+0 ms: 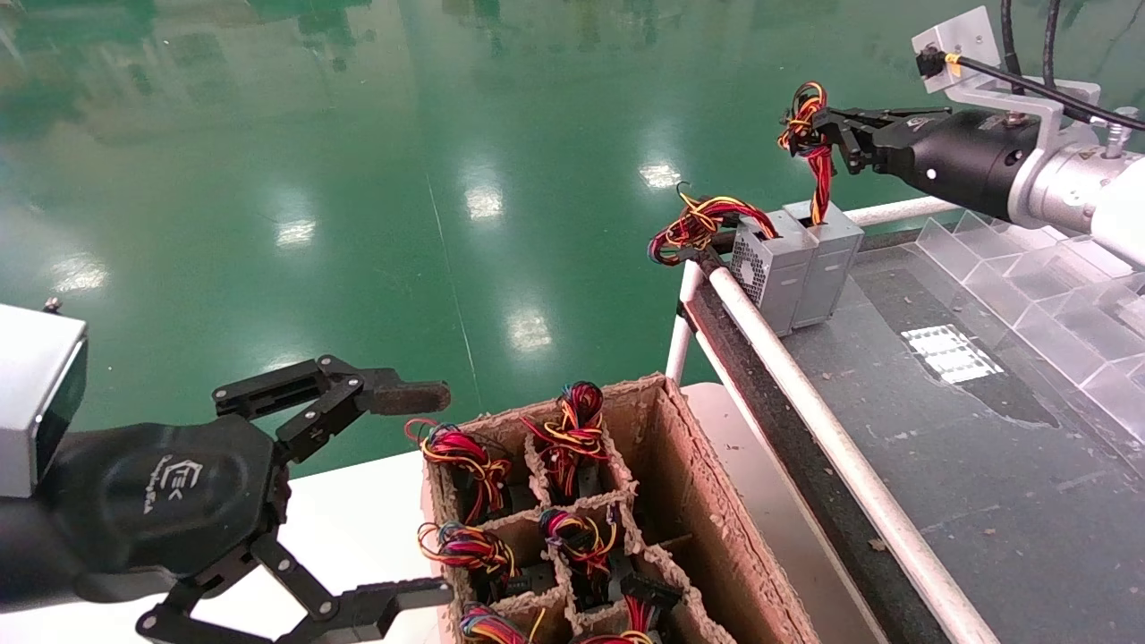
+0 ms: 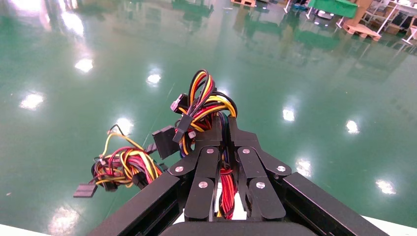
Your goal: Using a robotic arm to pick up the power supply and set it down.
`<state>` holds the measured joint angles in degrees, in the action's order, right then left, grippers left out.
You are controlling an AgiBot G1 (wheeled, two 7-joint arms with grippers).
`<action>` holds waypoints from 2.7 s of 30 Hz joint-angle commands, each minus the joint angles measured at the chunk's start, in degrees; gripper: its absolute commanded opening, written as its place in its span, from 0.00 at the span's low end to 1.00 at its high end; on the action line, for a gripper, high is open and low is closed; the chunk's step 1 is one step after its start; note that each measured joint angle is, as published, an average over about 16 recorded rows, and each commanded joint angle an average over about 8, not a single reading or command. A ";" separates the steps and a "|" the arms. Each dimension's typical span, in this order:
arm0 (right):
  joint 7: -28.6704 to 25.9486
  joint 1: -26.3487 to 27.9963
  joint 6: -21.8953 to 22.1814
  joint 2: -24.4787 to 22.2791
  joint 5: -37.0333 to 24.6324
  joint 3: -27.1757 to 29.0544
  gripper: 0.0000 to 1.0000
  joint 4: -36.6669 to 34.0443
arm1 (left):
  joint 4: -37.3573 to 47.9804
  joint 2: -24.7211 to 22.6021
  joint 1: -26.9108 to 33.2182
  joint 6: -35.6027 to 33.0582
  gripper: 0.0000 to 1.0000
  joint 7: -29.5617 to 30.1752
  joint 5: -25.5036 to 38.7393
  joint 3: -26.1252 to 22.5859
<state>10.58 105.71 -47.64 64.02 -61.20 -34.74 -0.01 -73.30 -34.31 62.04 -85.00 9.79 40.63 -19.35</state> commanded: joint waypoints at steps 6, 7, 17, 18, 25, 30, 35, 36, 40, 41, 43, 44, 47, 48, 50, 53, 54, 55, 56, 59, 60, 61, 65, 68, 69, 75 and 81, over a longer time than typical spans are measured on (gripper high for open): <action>0.23 -0.57 1.40 1.08 0.54 0.38 0.00 0.03 | 0.00 0.01 0.00 0.01 1.00 -0.01 -0.01 -0.02; 0.28 -0.71 1.42 1.16 0.59 0.42 0.00 0.03 | 0.00 0.01 0.00 0.01 1.00 -0.01 -0.01 -0.02; 0.08 -1.59 0.79 1.02 0.74 0.52 1.00 -0.23 | 0.00 0.02 0.01 0.02 1.00 -0.02 -0.03 -0.04; -0.04 -1.58 0.76 0.98 0.76 0.53 1.00 -0.27 | 0.00 0.02 0.01 0.02 1.00 -0.02 -0.03 -0.04; -0.69 -1.39 0.42 0.66 0.71 0.50 1.00 -0.25 | 0.00 0.02 0.01 0.02 1.00 -0.03 -0.04 -0.06; -1.19 -0.90 -0.11 0.14 0.86 0.60 1.00 -0.12 | 0.00 0.03 0.02 0.03 1.00 -0.03 -0.05 -0.07; -2.42 0.09 -1.42 -1.26 2.74 1.91 1.00 0.09 | 0.00 0.03 0.02 0.03 1.00 -0.04 -0.05 -0.08; -2.69 0.26 -1.74 -1.62 3.33 2.32 1.00 0.13 | 0.00 0.03 0.02 0.03 1.00 -0.04 -0.05 -0.08; -3.74 0.37 -3.13 -3.15 5.70 4.02 1.00 0.87 | -0.02 -0.14 -0.10 -0.14 1.00 0.19 0.25 0.38; -3.97 0.10 -3.50 -3.49 6.13 4.36 1.00 1.36 | -0.02 -0.19 -0.13 -0.19 1.00 0.25 0.33 0.50; -4.41 -0.71 -4.31 -4.18 6.69 4.86 1.00 2.80 | -0.03 -0.28 -0.19 -0.28 1.00 0.36 0.48 0.73; -4.68 -1.26 -4.79 -4.57 6.96 5.11 1.00 3.73 | -0.03 -0.32 -0.22 -0.33 1.00 0.42 0.55 0.84; -5.51 -3.39 -6.44 -5.78 7.57 5.79 1.00 7.20 | -0.02 -0.32 -0.21 -0.33 1.00 0.41 0.55 0.83; -5.79 -4.12 -7.01 -6.20 7.78 6.02 1.00 8.39 | -0.02 -0.32 -0.21 -0.33 1.00 0.41 0.55 0.83; -6.38 -5.64 -8.19 -7.07 8.22 6.50 1.00 10.87 | -0.01 -0.32 -0.20 -0.33 1.00 0.40 0.54 0.82; -7.25 -7.89 -9.93 -8.35 8.87 7.22 1.00 14.54 | -0.01 -0.32 -0.20 -0.33 1.00 0.40 0.54 0.81; -7.54 -8.62 -10.50 -8.76 9.08 7.45 1.00 15.73 | -0.01 -0.32 -0.20 -0.33 1.00 0.40 0.54 0.81; -7.83 -9.38 -11.09 -9.20 9.30 7.69 1.00 16.97 | -0.01 -0.32 -0.19 -0.33 1.00 0.39 0.53 0.81; -8.13 -10.14 -11.68 -9.63 9.52 7.93 1.00 18.21 | -0.01 -0.32 -0.19 -0.33 1.00 0.39 0.53 0.80; -9.00 -12.39 -13.42 -10.91 10.17 8.64 1.00 21.86 | 0.00 -0.31 -0.19 -0.33 1.00 0.39 0.53 0.79; -9.29 -13.13 -13.99 -11.33 10.38 8.88 1.00 23.07 | 0.00 -0.31 -0.19 -0.33 1.00 0.39 0.53 0.79; -9.58 -13.89 -14.58 -11.76 10.60 9.12 1.00 24.31 | 0.00 -0.31 -0.19 -0.33 1.00 0.38 0.52 0.79; -10.75 -16.89 -16.91 -13.48 11.47 10.07 1.00 29.20 | 0.00 -0.31 -0.19 -0.32 1.00 0.38 0.52 0.78; -11.62 -19.14 -18.66 -14.76 12.12 10.79 1.00 32.86 | 0.00 -0.30 -0.18 -0.32 1.00 0.37 0.51 0.77; -11.91 -19.87 -19.22 -15.17 12.33 11.02 1.00 34.05 | 0.00 -0.30 -0.18 -0.32 1.00 0.37 0.51 0.76; -13.65 -24.37 -22.71 -17.73 13.63 12.44 1.00 41.37 | 0.00 -0.30 -0.18 -0.31 1.00 0.36 0.50 0.75; -14.96 -27.74 -25.32 -19.65 14.60 13.51 1.00 46.86 | 0.00 -0.29 -0.17 -0.30 1.00 0.36 0.49 0.73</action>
